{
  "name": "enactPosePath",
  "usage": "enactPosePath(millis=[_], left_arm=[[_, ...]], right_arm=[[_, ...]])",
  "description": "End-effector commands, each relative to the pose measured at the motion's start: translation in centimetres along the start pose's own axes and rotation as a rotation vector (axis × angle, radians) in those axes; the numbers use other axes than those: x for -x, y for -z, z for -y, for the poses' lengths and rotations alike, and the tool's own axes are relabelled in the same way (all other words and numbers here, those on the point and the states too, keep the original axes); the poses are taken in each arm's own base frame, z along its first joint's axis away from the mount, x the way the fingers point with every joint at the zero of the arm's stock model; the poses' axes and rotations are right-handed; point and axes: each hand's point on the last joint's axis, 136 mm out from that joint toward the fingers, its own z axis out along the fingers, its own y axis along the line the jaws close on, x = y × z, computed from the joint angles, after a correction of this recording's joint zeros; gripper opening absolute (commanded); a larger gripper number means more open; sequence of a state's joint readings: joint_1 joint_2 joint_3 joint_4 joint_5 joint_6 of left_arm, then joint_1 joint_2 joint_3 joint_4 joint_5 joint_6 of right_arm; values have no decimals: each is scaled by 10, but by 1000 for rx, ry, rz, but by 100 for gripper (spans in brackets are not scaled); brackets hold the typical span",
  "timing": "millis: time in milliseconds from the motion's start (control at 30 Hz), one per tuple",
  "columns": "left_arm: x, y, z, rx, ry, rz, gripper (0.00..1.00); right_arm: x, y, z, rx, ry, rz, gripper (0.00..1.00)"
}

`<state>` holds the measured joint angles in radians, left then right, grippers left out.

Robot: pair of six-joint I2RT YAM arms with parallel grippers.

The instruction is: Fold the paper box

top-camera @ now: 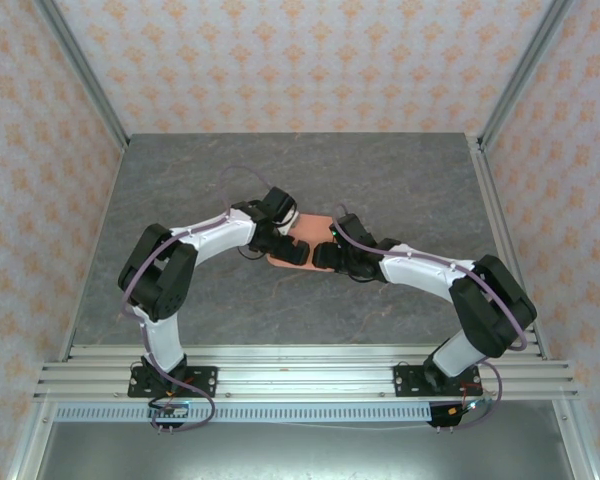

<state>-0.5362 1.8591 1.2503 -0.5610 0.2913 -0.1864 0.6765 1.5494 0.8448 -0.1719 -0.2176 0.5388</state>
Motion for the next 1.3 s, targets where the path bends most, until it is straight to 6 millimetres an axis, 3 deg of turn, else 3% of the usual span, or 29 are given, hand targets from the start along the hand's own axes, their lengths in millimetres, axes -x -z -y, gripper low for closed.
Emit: enactPosePath(millis=[0, 200, 433, 567, 867, 1133, 1267], left_arm=[[-9, 7, -1, 37, 24, -45, 100], [-2, 15, 19, -63, 40, -19, 100], [3, 14, 27, -111, 60, -10, 100], [2, 12, 21, -78, 65, -10, 100], [6, 11, 10, -29, 76, -8, 100], [31, 29, 1, -3, 106, 60, 100], [37, 27, -10, 23, 136, 60, 100]], right_arm=[[-4, -2, 0, -6, 4, -18, 70], [-6, -6, -7, 28, 8, -37, 72], [-3, -9, -10, 27, 51, -38, 71], [0, -4, -5, -23, 119, -44, 71], [18, 39, -2, -43, 269, 3, 80], [39, 26, 3, 52, 294, 17, 77], [41, 18, -2, 82, 342, 8, 75]])
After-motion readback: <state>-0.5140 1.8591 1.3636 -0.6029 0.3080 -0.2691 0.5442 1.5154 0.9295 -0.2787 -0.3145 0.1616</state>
